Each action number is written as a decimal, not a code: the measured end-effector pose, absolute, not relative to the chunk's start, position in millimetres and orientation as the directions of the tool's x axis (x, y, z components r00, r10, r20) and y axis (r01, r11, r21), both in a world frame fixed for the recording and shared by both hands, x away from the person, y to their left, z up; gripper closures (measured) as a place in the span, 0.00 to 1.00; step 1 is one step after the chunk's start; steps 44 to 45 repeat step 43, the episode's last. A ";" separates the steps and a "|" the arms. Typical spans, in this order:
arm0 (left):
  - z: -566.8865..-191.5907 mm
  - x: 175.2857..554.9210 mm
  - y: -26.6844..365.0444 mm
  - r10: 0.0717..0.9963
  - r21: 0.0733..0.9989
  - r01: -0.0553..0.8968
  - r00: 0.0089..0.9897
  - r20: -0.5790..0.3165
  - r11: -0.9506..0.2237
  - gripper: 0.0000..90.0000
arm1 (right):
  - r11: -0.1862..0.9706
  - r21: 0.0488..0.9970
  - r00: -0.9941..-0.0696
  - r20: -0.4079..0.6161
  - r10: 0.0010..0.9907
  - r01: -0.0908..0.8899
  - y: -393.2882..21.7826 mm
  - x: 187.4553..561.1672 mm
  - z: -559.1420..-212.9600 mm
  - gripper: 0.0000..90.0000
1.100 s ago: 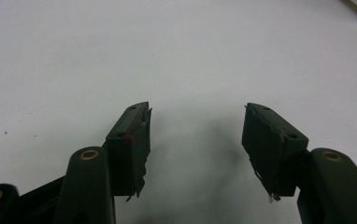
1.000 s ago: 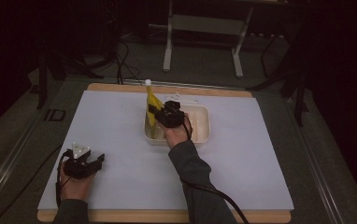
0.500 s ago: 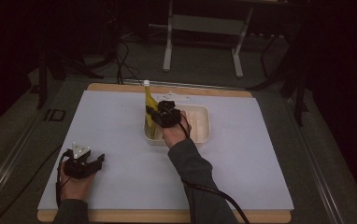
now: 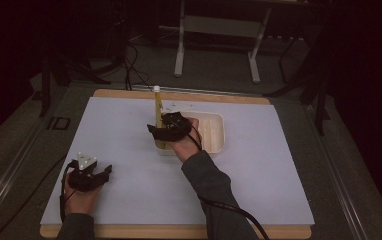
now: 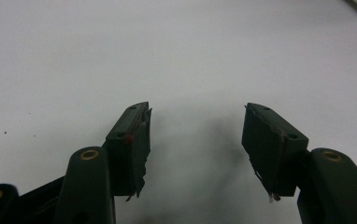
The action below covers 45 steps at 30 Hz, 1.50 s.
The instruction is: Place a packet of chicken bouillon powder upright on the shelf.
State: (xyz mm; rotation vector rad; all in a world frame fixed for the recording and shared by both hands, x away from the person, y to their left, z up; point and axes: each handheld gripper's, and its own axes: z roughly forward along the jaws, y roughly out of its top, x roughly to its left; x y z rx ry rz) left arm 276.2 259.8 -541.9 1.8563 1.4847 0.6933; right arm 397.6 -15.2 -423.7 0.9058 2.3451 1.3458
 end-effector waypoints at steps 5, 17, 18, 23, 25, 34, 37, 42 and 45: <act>-541.9 276.2 259.8 0.976 0.763 0.630 0.217 0.005 -0.144 0.46 | 0.398 0.835 -0.761 0.037 0.648 0.379 -17.4 395.0 -422.7 0.34; -542.0 276.2 259.8 0.977 0.763 0.630 0.215 0.005 -0.142 0.46 | 0.479 0.791 -0.788 0.006 0.616 0.381 -29.7 384.6 -410.1 0.30; -542.0 276.2 259.7 0.977 0.763 0.630 0.215 0.005 -0.143 0.46 | 0.485 0.788 -0.791 0.004 0.612 0.379 -31.3 383.4 -409.1 0.30; -542.1 276.4 259.6 0.977 0.763 0.630 0.214 0.006 -0.143 0.46 | 0.506 0.772 -0.799 0.005 0.602 0.385 -39.4 378.2 -406.0 0.30; -542.1 276.4 259.6 0.977 0.762 0.631 0.215 0.006 -0.143 0.46 | 0.518 0.764 -0.803 0.001 0.596 0.386 -42.4 376.0 -405.6 0.30; -542.2 276.4 259.5 0.977 0.762 0.631 0.214 0.007 -0.143 0.46 | 0.536 0.747 -0.805 -0.002 0.593 0.394 -61.1 365.4 -409.4 0.31; -542.3 276.6 259.4 0.977 0.761 0.633 0.212 0.008 -0.143 0.46 | 0.534 0.743 -0.799 0.003 0.601 0.404 -69.9 363.6 -411.6 0.31; -542.4 276.9 259.4 0.978 0.760 0.635 0.210 0.006 -0.141 0.46 | 0.517 0.741 -0.781 0.017 0.625 0.430 -90.5 359.3 -417.3 0.31; -542.4 276.9 259.4 0.978 0.760 0.635 0.210 0.006 -0.141 0.46 | 0.517 0.741 -0.781 0.017 0.625 0.430 -90.5 359.3 -417.3 0.31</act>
